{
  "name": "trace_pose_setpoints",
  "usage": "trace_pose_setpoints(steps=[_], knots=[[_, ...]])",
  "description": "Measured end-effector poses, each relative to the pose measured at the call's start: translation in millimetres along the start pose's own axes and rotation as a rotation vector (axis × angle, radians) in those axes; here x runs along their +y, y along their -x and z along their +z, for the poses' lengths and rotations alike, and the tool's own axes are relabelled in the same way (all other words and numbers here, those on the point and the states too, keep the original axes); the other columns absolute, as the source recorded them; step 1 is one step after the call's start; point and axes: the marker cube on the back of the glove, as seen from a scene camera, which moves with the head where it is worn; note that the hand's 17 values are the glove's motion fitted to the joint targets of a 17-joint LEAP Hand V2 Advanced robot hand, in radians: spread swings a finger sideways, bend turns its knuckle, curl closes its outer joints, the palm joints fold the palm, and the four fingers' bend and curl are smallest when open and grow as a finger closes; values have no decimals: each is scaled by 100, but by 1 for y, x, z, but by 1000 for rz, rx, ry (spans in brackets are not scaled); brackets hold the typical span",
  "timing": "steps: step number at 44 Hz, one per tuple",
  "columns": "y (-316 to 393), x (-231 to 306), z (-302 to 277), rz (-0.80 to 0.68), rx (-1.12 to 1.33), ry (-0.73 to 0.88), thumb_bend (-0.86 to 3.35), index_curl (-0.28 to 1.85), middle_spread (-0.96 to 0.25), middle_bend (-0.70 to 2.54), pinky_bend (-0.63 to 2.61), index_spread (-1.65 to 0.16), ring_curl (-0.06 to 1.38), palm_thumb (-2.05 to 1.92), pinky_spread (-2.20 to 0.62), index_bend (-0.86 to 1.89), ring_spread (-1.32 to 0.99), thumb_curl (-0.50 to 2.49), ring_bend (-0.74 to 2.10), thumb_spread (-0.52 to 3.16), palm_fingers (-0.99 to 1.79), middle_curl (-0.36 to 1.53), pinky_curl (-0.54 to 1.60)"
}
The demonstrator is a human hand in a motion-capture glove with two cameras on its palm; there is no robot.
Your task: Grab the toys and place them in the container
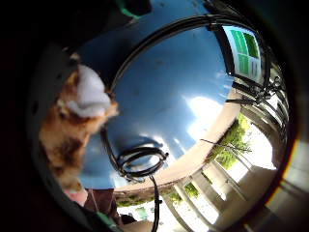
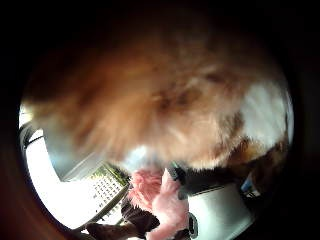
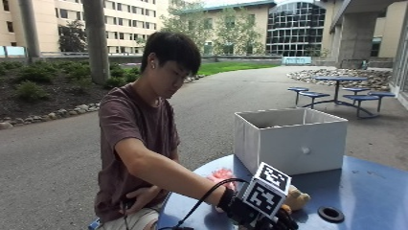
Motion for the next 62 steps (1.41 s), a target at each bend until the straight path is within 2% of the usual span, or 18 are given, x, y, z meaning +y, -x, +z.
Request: trace_pose_setpoints(steps=[3, 11, 13, 14, 16, 17, 24, 28, 29, 30, 34, 35, 37, 39, 51, 58, 62], knots=[[1, 0, 6, 4, -5, -71, 28, 5, -2, 33, 106, -13, 28, 51, -19, 6, -14, 35, 83, 149, 43, 35, 34], [6, 0, 14, 10, 11, -203, 37, 7, -15, 34, 112, -13, 35, 67, -35, 16, -24, 40, 98, 152, 69, 38, 37], [7, 0, 15, -8, 16, -241, 38, 8, -17, 42, 108, -13, 36, 69, -38, 19, -27, 40, 100, 152, 82, 41, 36], [7, 0, 15, -15, 18, -259, 38, 10, -19, 55, 102, -13, 37, 71, -40, 24, -28, 40, 101, 151, 102, 45, 34], [8, 0, 14, -29, 17, -286, 39, 11, -21, 54, 98, -14, 36, 72, -42, 28, -30, 41, 102, 150, 109, 45, 33], [8, -1, 14, -35, 14, -294, 39, 13, -22, 73, 89, -13, 39, 73, -42, 32, -30, 41, 107, 149, 131, 52, 31], [15, -7, 5, -57, 15, -278, 43, 27, -22, 100, 80, -9, 48, 83, -44, 69, -29, 44, 123, 147, 154, 63, 33], [21, -10, -6, -51, 24, -230, 49, 35, -21, 106, 80, -5, 50, 91, -44, 90, -28, 49, 128, 151, 150, 65, 34], [23, -10, -11, -50, 27, -222, 53, 39, -23, 83, 85, -4, 52, 93, -44, 101, -27, 50, 133, 155, 141, 57, 36], [24, -10, -17, -48, 28, -218, 55, 39, -22, 105, 79, -3, 51, 94, -44, 99, -26, 50, 130, 159, 149, 66, 34], [33, -4, -50, -54, -5, -232, 66, 43, -22, 116, 82, -1, 53, 100, -43, 106, -26, 53, 135, 165, 145, 67, 37], [36, -1, -59, -58, -16, -241, 67, 45, -23, 117, 85, -2, 54, 103, -43, 108, -27, 56, 136, 162, 141, 68, 38], [43, 6, -81, -66, -31, -265, 49, 46, -25, 114, 91, -5, 55, 88, -43, 107, -29, 58, 135, 138, 113, 69, 40], [51, 16, -106, -74, -31, -293, 38, 47, -25, 112, 95, -8, 55, 75, -43, 106, -31, 57, 136, 127, 105, 70, 42], [123, 82, -244, -176, -5, -484, 20, 55, -28, 116, 103, -16, 59, 62, -41, 106, -36, 69, 139, 87, 96, 79, 48], [207, 110, -287, -248, -33, -529, 17, 59, -29, 117, 105, -19, 61, 62, -41, 106, -38, 76, 141, 72, 94, 83, 49], [258, 122, -289, -380, 24, -530, 16, 61, -30, 117, 107, -20, 62, 62, -40, 105, -38, 79, 142, 66, 92, 85, 50]])
